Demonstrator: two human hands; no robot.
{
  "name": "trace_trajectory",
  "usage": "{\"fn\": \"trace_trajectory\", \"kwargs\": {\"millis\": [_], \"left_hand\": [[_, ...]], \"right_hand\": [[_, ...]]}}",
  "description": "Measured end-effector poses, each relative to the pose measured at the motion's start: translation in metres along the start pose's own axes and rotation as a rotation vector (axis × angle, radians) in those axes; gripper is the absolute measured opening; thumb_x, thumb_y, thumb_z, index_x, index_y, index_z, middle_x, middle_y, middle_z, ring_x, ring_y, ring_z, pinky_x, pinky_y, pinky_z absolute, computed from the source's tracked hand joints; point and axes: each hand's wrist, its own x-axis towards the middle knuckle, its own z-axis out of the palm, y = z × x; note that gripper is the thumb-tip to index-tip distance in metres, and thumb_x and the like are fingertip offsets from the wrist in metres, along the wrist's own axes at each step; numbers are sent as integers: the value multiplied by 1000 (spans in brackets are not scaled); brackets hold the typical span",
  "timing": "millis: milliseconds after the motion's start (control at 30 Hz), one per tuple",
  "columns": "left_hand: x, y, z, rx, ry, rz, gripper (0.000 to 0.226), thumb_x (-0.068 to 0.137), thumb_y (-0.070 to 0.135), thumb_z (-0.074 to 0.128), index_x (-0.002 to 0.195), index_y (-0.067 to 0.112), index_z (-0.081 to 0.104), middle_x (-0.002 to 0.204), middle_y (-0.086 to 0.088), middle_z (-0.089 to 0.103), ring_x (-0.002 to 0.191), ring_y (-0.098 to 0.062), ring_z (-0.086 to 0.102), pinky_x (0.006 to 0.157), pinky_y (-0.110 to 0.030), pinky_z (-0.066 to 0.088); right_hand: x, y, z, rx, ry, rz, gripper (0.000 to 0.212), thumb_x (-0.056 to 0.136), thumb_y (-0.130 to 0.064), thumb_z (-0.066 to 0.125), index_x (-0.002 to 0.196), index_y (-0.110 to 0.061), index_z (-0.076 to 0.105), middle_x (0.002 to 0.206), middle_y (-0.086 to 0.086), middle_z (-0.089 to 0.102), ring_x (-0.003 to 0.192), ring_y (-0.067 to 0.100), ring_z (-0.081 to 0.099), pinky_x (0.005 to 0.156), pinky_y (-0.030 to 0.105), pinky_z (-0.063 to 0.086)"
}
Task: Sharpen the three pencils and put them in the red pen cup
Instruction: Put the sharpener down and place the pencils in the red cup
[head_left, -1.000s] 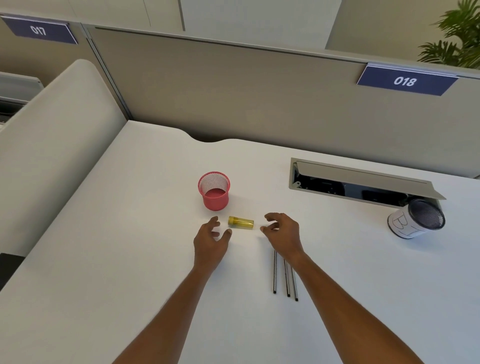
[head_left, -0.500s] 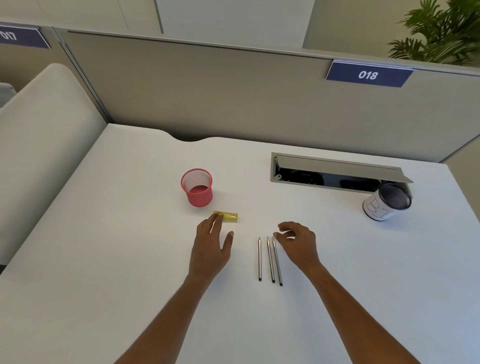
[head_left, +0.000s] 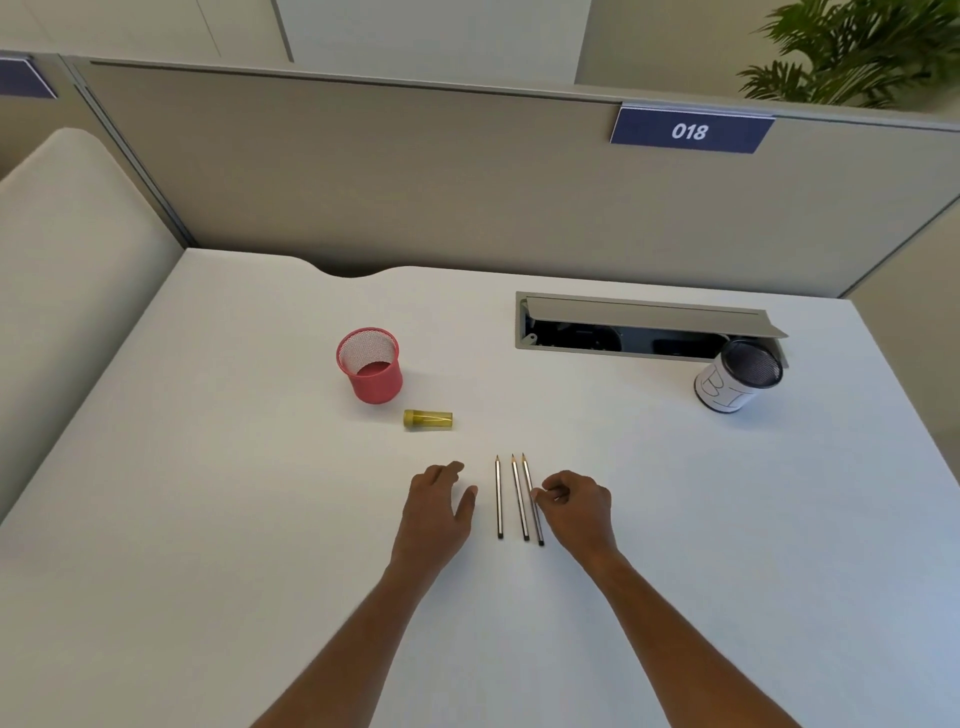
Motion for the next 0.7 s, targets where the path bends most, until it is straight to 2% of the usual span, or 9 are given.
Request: {"fn": "trace_trajectory", "kwargs": {"millis": [100,167,200,300,367,500,567,700], "left_hand": [[-2,2,4,-37,-13,-4,38,97,26,68,133,14,64,119,-3,67,110,-24,63,97,-39,54],[-4,2,6,-34,-21,-1,38,97,26,67,133,14,64,119,-2,67,110,-24,62,97,-40,54],[-5,3,6,-24,-29,1,38,98,26,67,134,14,63,121,-2,67,113,-24,62,100,-38,52],[-10,4,8,45,-64,19,43,100,25,63,141,11,59,137,-5,63,131,-25,52,110,-29,39],[-12,4,9,80,-88,43,49,102,26,60,147,10,53,149,-7,55,144,-24,42,116,-27,31],[-16,1,11,171,-128,82,57,106,35,50,157,13,38,170,-2,28,160,-20,15,125,-32,21],[-17,-2,12,215,-151,85,60,107,38,46,160,14,31,173,-1,19,161,-20,8,126,-32,18],[-20,-9,17,316,-208,104,66,109,43,38,164,13,17,175,-5,6,162,-23,-1,128,-35,7]], "right_hand": [[-2,0,5,-13,-8,22,10,84,-18,79,82,-9,74,68,2,72,75,19,68,71,18,50],[-4,0,7,-18,-14,43,12,85,-19,78,79,-10,73,66,3,71,73,20,68,62,8,44],[-4,-1,9,-23,-15,50,13,85,-19,77,78,-10,72,64,3,70,72,20,67,60,8,43],[-5,-2,11,-64,-20,59,14,85,-19,77,76,-10,71,62,1,66,70,22,66,65,23,49],[-5,-4,12,-108,-24,52,14,85,-19,76,77,-9,72,65,2,68,71,22,65,68,28,51],[-6,-10,12,-214,-27,35,13,88,-13,65,83,-4,73,79,8,73,78,27,67,69,30,50],[-6,-12,11,-294,-29,14,16,90,-12,60,84,-4,73,83,10,73,82,29,68,71,31,50],[-7,-14,10,-398,-19,-17,16,88,-10,52,83,-5,67,86,12,70,82,29,68,65,27,40]]}}
